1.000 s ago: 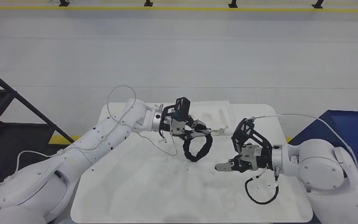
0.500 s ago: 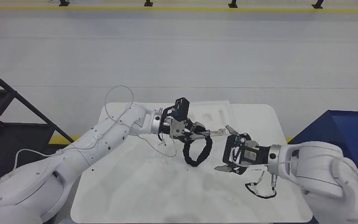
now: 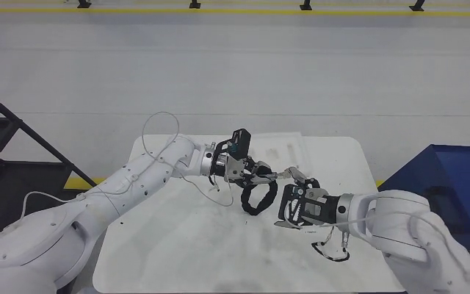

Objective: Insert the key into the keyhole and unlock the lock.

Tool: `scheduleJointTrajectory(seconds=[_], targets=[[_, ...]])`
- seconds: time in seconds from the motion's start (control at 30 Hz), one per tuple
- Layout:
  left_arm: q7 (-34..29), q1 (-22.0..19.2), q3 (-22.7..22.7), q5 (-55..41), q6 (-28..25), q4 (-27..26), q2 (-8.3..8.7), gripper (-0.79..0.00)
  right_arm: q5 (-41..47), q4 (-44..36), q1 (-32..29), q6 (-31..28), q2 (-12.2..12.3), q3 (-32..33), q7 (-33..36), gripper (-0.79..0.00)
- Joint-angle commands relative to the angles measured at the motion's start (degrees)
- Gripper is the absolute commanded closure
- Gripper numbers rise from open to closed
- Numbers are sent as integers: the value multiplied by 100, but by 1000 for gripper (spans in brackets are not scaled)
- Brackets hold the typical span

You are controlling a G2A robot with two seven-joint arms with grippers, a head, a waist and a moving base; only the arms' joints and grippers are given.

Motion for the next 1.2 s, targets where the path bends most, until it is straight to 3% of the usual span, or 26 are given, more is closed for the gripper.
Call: scheduleJointTrajectory(seconds=[0.0, 0.3, 0.33, 0.43, 0.47, 0.5, 0.7, 1.0, 1.07, 1.13, 1.17], targets=[[24, -21, 30, 41, 0, 20, -4, 0, 17, -2, -6, -18, 14, 67, -18, -785], [125, -48, 156, 260, 0, -38, 39, 0, -936, -179, -125, -637, 105, 514, -479, -785], [132, -46, 156, 277, 0, -46, 51, 0, -1068, -198, -144, -704, 111, 526, -570, -680], [122, -22, 156, 281, 0, -103, 85, 0, -1507, -244, -174, -917, 126, 489, -744, -520], [97, -13, 156, 285, 0, -136, 95, 0, -1667, -255, -179, -972, 130, 456, -771, -416], [76, -2, 156, 273, 0, -167, 103, 0, -1798, -265, -182, -990, 131, 421, -813, -385], [-77, 8, 156, 180, 0, -281, 130, 0, -2478, -353, -201, -994, 129, 246, -1157, -262], [-185, 8, 156, 66, 0, -365, 143, 0, -3031, -386, -284, -836, 127, 134, -1492, -246], [-198, 8, 156, 52, 0, -370, 144, 0, -3043, -375, -295, -783, 124, 130, -1549, -188], [-205, 9, 156, 30, 0, -375, 144, 0, -2894, -336, -316, -729, 118, 145, -1706, -22], [-211, 7, 156, 24, 0, -376, 145, 0, -2837, -317, -325, -707, 118, 174, -1764, 0]])
